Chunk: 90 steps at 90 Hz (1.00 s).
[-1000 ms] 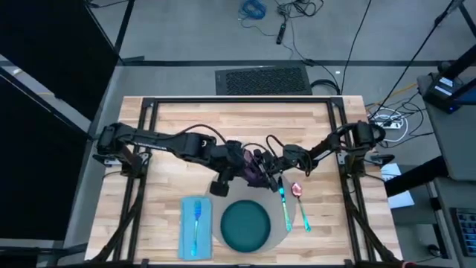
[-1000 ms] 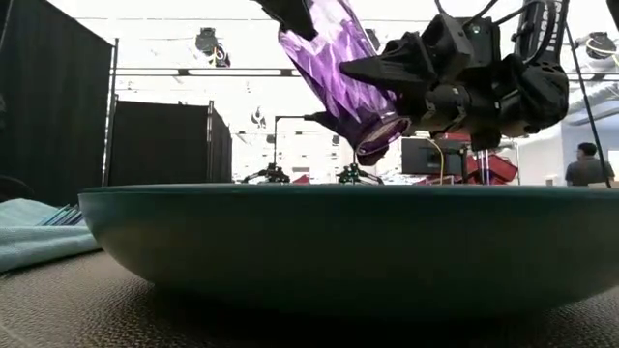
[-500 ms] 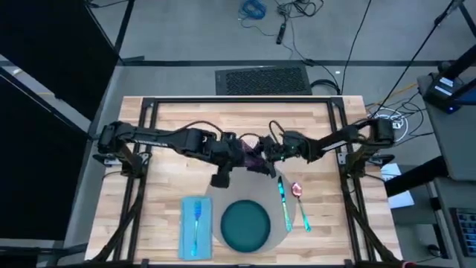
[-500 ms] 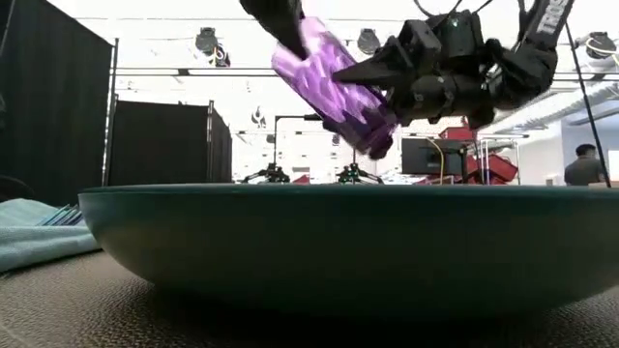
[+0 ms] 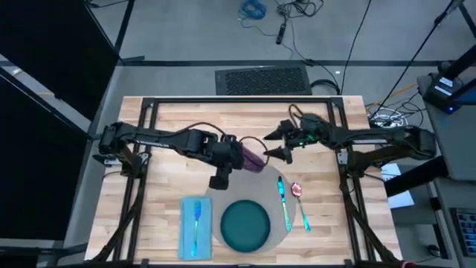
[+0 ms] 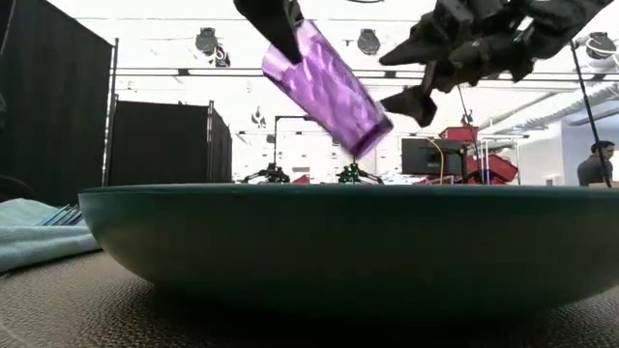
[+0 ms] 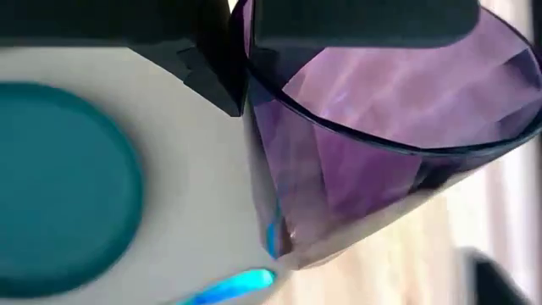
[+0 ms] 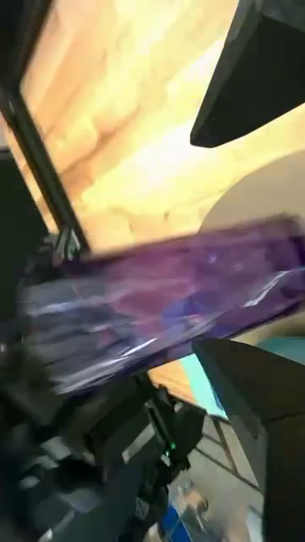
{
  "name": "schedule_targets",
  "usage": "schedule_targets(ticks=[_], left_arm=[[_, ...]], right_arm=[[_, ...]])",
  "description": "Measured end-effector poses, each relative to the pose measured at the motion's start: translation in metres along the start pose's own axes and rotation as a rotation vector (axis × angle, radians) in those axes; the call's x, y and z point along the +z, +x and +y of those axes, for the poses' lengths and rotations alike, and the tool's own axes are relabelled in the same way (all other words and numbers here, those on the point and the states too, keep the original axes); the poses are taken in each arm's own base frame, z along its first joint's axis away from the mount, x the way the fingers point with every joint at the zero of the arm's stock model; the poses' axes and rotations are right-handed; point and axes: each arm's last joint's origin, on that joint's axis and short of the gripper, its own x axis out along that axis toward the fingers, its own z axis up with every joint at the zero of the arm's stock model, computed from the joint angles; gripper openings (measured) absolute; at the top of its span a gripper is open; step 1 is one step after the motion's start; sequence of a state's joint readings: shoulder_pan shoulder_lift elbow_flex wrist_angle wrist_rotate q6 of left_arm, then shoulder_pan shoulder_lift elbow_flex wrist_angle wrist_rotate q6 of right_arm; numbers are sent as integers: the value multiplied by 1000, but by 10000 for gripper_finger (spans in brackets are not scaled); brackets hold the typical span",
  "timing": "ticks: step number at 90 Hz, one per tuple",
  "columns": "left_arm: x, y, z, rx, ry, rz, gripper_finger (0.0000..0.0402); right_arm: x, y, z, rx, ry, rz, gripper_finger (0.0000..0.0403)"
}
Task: Set table place
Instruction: Move the purple cup to the top right of the table
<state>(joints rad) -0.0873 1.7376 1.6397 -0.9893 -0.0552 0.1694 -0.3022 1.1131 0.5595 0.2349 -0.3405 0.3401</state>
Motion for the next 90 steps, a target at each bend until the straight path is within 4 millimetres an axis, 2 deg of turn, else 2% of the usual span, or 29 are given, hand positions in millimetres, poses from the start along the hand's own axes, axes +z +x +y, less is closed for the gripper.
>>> schedule_targets(ticks=[17,30,37,57,70,84,90], left_arm=[[7,20,-4,-35,60,33,0],[27,30,-1,-45,115,92,0],[42,28,2,-48,144,126,0],[65,28,8,-64,205,240,0],[60,42,6,-132,195,316,0],[59,62,1,-143,189,376,0],[58,64,-1,-144,203,390,0]], right_arm=[[7,-41,1,-128,14,-28,370],[12,-64,5,-150,21,-85,370],[13,-71,6,-157,21,-102,370],[13,-76,7,-170,25,-104,370],[13,-75,7,-170,16,-105,370],[13,-75,7,-169,-2,-106,370],[13,-76,7,-169,-10,-107,370]])
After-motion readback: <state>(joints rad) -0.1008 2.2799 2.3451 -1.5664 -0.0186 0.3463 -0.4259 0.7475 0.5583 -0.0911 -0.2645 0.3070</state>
